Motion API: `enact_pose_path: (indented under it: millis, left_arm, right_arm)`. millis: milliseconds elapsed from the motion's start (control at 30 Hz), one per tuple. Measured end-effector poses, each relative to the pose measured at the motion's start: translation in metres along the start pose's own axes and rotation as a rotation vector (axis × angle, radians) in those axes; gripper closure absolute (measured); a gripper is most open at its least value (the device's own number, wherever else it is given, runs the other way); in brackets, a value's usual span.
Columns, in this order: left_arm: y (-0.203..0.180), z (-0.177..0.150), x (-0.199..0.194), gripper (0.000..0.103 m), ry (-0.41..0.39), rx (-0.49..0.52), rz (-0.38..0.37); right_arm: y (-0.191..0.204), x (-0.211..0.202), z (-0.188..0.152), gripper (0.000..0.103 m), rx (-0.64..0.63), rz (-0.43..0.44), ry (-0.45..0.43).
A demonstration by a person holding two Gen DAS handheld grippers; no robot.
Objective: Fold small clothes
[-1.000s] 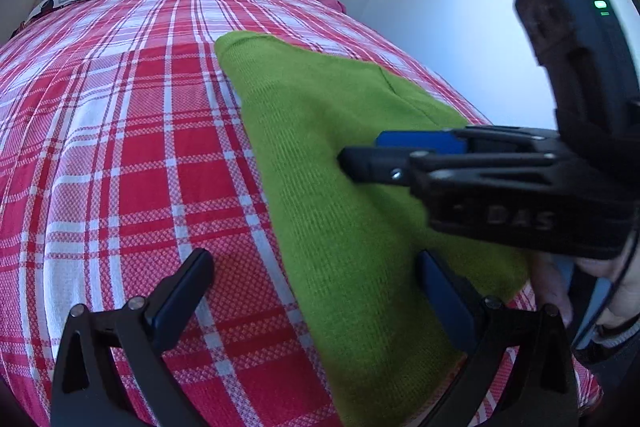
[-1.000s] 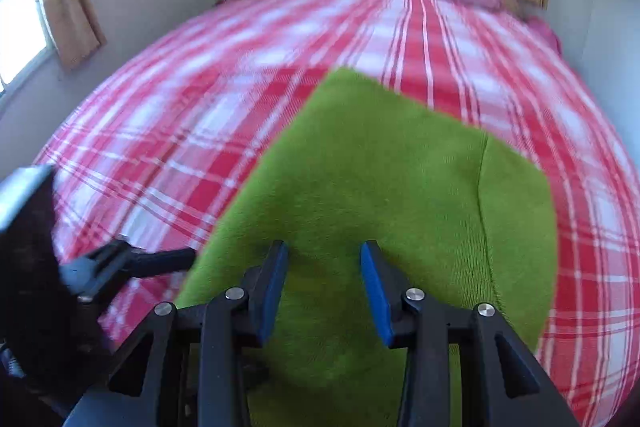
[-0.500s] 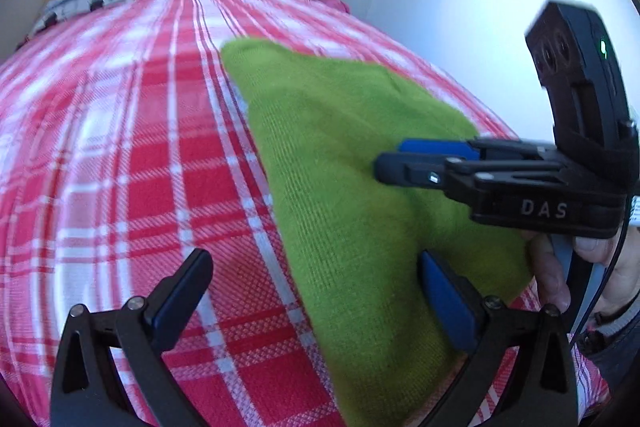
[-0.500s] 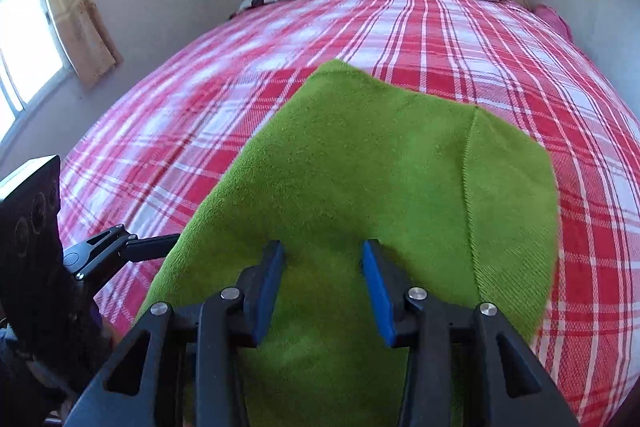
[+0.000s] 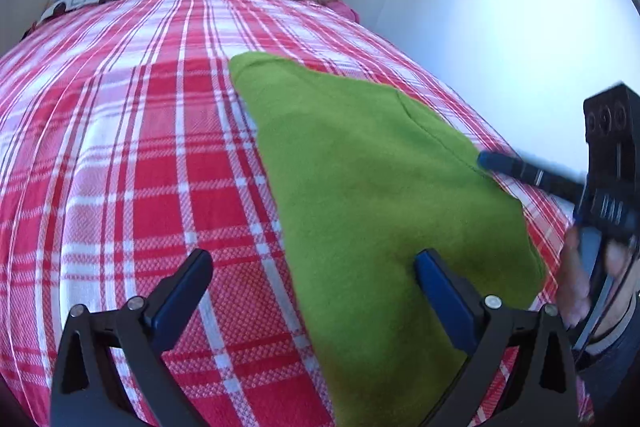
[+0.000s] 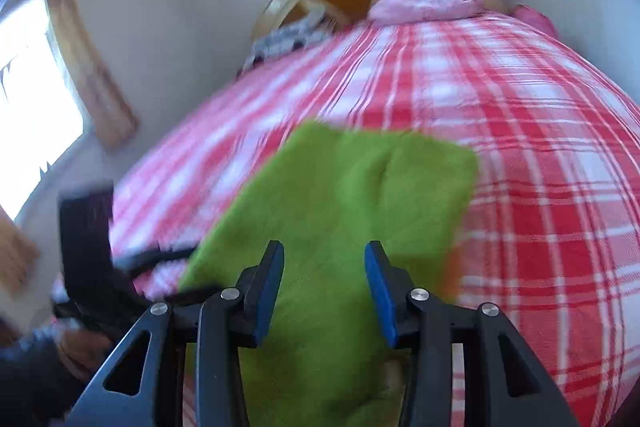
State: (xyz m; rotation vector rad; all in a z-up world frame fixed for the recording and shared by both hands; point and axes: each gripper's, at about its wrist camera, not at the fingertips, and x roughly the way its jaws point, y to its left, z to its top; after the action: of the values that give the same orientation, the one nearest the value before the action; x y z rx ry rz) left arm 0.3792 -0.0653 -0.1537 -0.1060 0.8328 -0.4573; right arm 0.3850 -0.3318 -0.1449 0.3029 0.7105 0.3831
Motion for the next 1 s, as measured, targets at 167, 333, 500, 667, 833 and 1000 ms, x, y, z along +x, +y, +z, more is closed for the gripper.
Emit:
enact_pose_path:
  millis: [167, 333, 500, 667, 833, 1000]
  left_arm:
    - [-0.005, -0.004, 0.007, 0.000, 0.016, 0.026, 0.006]
    - [0.000, -0.009, 0.007, 0.000, 0.030, -0.013, -0.032]
    - [-0.006, -0.011, 0.006, 0.000, 0.028, 0.002, -0.018]
    - [-0.005, -0.011, 0.006, 0.000, 0.029, -0.001, -0.026]
    - [-0.004, -0.011, 0.007, 0.000, 0.031, -0.004, -0.033]
    - [-0.005, -0.010, 0.008, 0.000, 0.033, 0.001, -0.039]
  right_arm:
    - [-0.052, -0.006, 0.013, 0.040, 0.183, -0.061, -0.003]
    - [-0.086, 0.017, 0.010, 0.039, 0.298, -0.023, 0.066]
    - [-0.107, 0.039, 0.009, 0.039, 0.378, 0.026, 0.099]
    - [-0.116, 0.057, 0.016, 0.039, 0.419, 0.076, 0.103]
    - [-0.113, 0.080, 0.027, 0.039, 0.403, 0.110, 0.121]
    - [-0.105, 0.092, 0.029, 0.040, 0.371, 0.138, 0.126]
